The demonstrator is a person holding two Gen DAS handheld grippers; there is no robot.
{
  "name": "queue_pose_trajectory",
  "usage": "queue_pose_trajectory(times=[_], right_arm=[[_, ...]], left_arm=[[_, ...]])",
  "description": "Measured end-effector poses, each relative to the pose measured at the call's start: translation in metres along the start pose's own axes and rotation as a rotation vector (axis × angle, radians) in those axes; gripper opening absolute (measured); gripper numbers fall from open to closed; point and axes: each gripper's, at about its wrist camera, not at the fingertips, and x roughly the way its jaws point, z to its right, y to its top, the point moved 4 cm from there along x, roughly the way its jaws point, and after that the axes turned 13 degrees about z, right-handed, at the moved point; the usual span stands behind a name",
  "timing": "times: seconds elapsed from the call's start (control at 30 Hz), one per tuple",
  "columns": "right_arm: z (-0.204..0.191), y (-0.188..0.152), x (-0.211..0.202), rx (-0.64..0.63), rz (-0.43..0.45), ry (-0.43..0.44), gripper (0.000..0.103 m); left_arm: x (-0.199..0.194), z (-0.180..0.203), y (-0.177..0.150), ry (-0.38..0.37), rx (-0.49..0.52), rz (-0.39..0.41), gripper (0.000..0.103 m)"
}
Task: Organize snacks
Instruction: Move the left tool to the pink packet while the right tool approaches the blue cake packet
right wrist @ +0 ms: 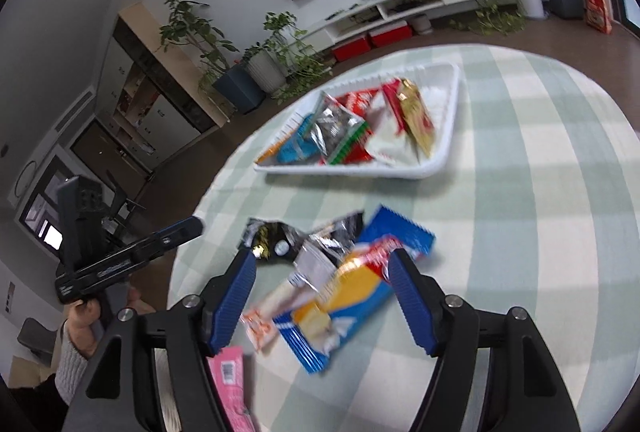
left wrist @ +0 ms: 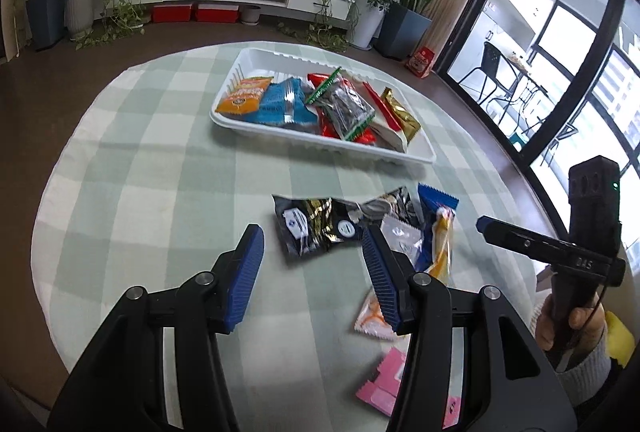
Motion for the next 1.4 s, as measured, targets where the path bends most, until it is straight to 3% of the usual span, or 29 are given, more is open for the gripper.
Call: queue_pose_trajectory(times=[0.27, 0.53, 0.67, 0.83, 1.4], right_arm=[[0.007, -0.03, 0.02, 0.088, -0.091, -0.007, 0.072], [0.004, -0.04, 0.026, 0.077, -0.095, -0.019, 0.072], [0.005, -0.039, 0.025, 0.075, -0.086, -0.021, 0.072], [0.007, -0.039, 0.026, 0.08, -0.074, -0.024, 0.072], [0.007, -0.032, 0.036, 0.066, -0.045, -0.058, 0.075]], left_arm=[[-0.024, 0.033, -0.057, 0.004, 0.021, -0.113, 0.056], [-0.026, 0.052, -0.11, 0.05, -0.031, -0.238, 0.056], [-0.029, 0.068, -0.118, 0.031, -0.062, -0.236, 0.056], [-0.023, 0.083, -0.123, 0.078, -0.057, -0.238, 0.058], [-0.019, 0.1, -0.127, 0.159, 0.049, -0.185, 0.063]])
